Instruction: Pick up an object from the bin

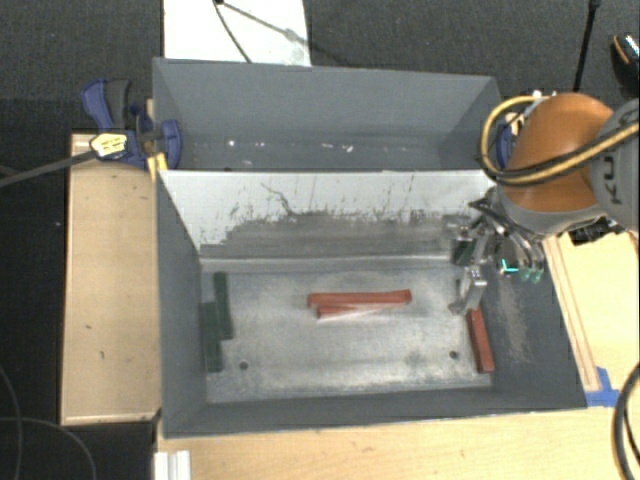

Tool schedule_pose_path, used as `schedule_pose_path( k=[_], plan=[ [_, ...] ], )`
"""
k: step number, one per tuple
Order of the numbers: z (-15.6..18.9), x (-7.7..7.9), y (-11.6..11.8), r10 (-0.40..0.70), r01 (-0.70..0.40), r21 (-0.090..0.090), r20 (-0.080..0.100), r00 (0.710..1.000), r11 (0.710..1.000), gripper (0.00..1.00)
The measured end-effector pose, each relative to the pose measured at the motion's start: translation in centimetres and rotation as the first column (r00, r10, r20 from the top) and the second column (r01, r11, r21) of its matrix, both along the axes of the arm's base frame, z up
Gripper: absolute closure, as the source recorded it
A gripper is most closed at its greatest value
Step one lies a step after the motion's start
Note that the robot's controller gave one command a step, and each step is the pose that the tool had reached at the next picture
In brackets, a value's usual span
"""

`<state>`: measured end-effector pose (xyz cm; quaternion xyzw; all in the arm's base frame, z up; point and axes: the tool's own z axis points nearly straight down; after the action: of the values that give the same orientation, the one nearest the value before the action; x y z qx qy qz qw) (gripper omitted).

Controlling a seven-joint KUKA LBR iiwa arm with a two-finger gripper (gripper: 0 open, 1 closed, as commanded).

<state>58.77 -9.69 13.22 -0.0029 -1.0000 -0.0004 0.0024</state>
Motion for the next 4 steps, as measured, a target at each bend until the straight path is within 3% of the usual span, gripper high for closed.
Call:
schedule_pose_path(
  k=[1, 2, 3, 4],
  plan=[
    [-5.8, -0.1, 7.5, 0.216, -0.216, 0.003, 0.004, 0.976, 0.976, 0.0],
    [-5.6, 0.0, 7.2, 0.216, -0.216, -0.001, 0.007, 0.976, 0.976, 1.0],
    [-5.9, -1.5, 5.6, 0.062, -0.062, 0.0, 0.003, 0.998, 0.998, 1.0],
    [-5.5, -2.7, 6.6, 0.028, -0.028, 0.001, 0.001, 1.0, 1.0, 1.0]
  ],
)
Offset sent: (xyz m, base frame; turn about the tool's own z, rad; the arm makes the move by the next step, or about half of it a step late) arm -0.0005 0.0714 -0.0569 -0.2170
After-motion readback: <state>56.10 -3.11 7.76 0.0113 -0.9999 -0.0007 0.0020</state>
